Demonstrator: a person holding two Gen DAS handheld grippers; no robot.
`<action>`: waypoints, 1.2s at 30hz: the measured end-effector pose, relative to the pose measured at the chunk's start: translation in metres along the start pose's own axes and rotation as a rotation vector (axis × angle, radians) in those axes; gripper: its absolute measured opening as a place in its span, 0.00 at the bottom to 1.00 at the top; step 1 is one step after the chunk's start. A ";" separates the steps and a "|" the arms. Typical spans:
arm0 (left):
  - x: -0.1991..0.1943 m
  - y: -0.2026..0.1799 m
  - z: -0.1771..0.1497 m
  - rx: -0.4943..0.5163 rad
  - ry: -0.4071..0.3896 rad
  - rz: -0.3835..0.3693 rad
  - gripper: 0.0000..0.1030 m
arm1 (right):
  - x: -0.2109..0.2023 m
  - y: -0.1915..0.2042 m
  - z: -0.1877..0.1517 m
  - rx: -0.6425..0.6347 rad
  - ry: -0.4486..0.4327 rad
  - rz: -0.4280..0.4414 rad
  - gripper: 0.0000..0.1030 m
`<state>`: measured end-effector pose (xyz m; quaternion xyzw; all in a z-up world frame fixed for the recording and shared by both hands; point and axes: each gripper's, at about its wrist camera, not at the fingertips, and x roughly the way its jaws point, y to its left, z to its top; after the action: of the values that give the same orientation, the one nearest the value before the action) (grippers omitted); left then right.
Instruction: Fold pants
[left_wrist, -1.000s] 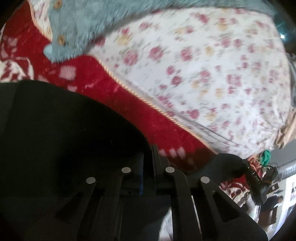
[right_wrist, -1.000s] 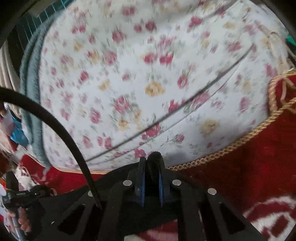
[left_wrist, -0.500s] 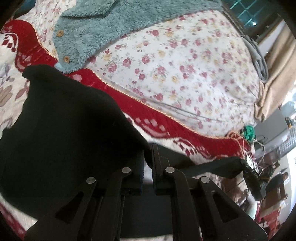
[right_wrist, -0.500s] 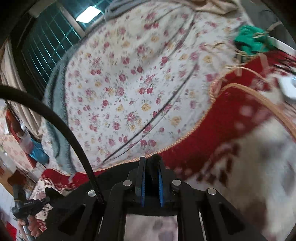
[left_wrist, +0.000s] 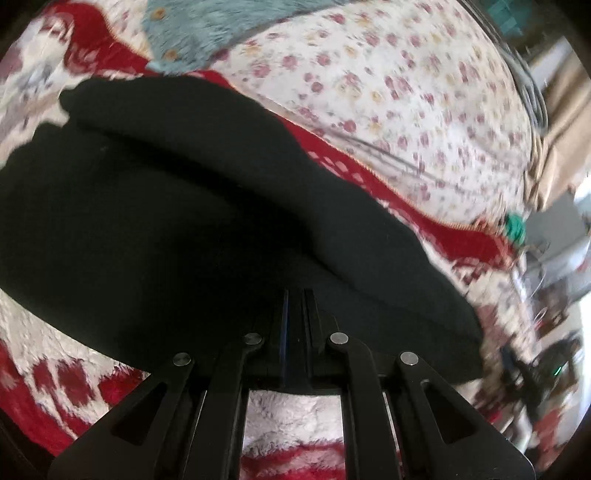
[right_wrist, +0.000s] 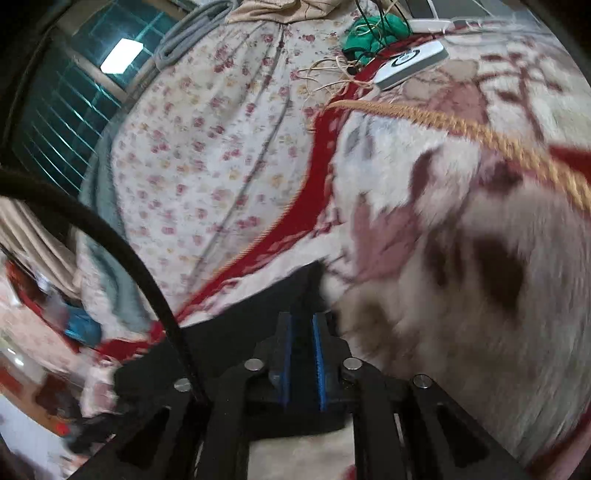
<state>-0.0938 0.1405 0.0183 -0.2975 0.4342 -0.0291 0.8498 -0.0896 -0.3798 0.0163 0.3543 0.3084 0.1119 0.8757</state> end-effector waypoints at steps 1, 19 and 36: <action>-0.001 0.002 0.002 -0.020 -0.001 -0.015 0.06 | 0.003 0.001 -0.004 0.037 0.012 0.036 0.36; 0.015 0.024 0.045 -0.217 -0.036 -0.062 0.55 | 0.065 -0.009 -0.019 0.267 0.081 0.070 0.56; 0.002 -0.005 0.066 -0.052 -0.106 0.014 0.08 | 0.057 -0.003 -0.005 0.224 -0.025 0.177 0.06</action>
<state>-0.0413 0.1677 0.0487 -0.3173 0.3912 0.0039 0.8638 -0.0476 -0.3557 -0.0147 0.4772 0.2754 0.1490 0.8211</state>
